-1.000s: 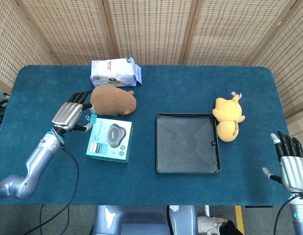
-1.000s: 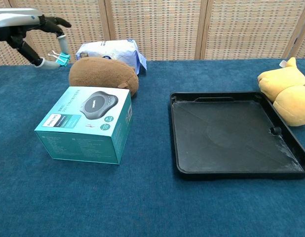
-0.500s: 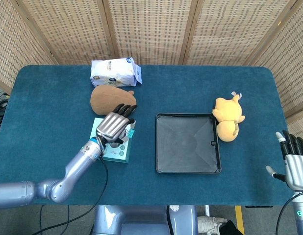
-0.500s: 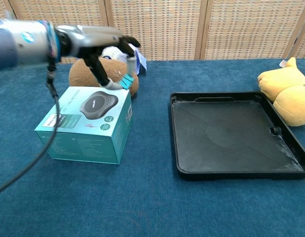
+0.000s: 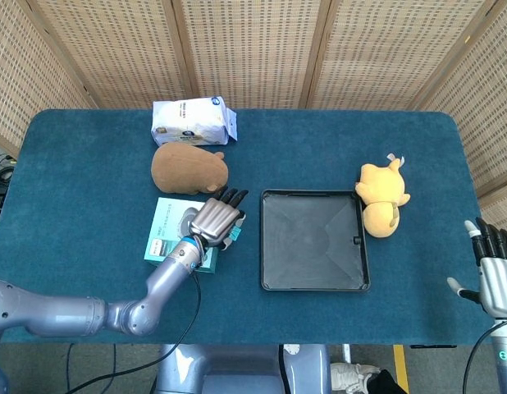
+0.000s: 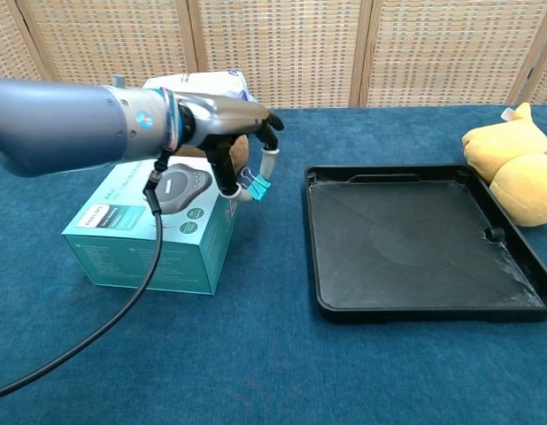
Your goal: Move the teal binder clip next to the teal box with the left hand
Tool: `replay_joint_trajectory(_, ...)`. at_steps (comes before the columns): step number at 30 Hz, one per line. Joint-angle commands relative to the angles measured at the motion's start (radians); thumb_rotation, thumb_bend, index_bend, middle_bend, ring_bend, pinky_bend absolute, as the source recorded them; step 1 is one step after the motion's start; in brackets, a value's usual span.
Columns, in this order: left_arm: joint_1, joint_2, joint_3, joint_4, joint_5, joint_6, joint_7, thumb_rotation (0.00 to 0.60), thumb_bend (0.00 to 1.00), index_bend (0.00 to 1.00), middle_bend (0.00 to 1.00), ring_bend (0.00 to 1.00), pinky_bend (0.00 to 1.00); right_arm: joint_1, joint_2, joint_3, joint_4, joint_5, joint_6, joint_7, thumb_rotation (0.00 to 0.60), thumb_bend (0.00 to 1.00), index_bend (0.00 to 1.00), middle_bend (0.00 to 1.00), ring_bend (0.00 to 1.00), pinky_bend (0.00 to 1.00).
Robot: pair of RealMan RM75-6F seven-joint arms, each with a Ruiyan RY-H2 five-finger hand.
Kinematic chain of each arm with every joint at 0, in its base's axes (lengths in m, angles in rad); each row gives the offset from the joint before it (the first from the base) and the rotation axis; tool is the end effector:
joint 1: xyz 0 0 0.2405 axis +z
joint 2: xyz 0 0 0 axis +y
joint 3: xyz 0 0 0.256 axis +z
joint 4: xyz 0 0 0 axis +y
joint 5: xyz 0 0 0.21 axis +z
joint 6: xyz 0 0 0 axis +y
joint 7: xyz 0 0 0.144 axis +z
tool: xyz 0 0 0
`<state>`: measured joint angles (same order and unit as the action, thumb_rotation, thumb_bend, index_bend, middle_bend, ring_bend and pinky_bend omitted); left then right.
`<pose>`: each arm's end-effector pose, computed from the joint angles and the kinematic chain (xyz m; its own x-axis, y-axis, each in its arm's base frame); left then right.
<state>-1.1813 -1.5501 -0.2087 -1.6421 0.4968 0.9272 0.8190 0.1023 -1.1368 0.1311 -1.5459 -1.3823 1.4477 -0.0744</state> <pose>-0.0220 0.3603 -0.0374 0.6398 0.3020 0.7067 0.7378 -0.4986 -0.4550 -0.3295 -0.2036 0.1743 0.4849 0.0459 0.8733 -0.8721 0.1007 0.4789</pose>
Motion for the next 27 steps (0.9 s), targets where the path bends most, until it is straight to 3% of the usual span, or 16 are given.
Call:
replay_joint_trajectory(1, -0.042, -0.028, 0.01, 0.028, -0.043, 0.017, 0.05, 0.6, 0.36, 0.52, 0.0, 0.0, 0.0, 0.001, -0.002, 0.0, 0.002, 0.002, -0.003, -0.002, 0.6, 0.0, 0.0, 0.0, 0.0, 0.0)
replay_joint_trajectory(7, -0.099, -0.078, 0.033, 0.065, -0.125, 0.032, 0.124, 0.6, 0.36, 0.51, 0.0, 0.0, 0.0, 0.002, -0.001, 0.003, 0.005, 0.013, -0.008, 0.001, 0.6, 0.0, 0.0, 0.0, 0.0, 0.0)
replay_joint_trajectory(20, -0.131, -0.12, 0.051, 0.119, -0.179, 0.028, 0.145, 0.6, 0.35, 0.51, 0.0, 0.0, 0.0, 0.004, 0.0, 0.006, 0.008, 0.021, -0.013, 0.007, 0.6, 0.0, 0.0, 0.0, 0.0, 0.0)
replay_joint_trajectory(24, -0.138, -0.116, 0.053, 0.119, -0.189, 0.024, 0.146, 0.6, 0.32, 0.48, 0.0, 0.0, 0.0, 0.003, 0.003, 0.007, 0.007, 0.022, -0.012, 0.011, 0.6, 0.0, 0.0, 0.0, 0.0, 0.0)
replay_joint_trajectory(27, -0.141, -0.112, 0.055, 0.116, -0.199, 0.021, 0.145, 0.6, 0.29, 0.39, 0.0, 0.0, 0.0, 0.003, 0.003, 0.007, 0.007, 0.023, -0.013, 0.012, 0.6, 0.0, 0.0, 0.0, 0.0, 0.0)
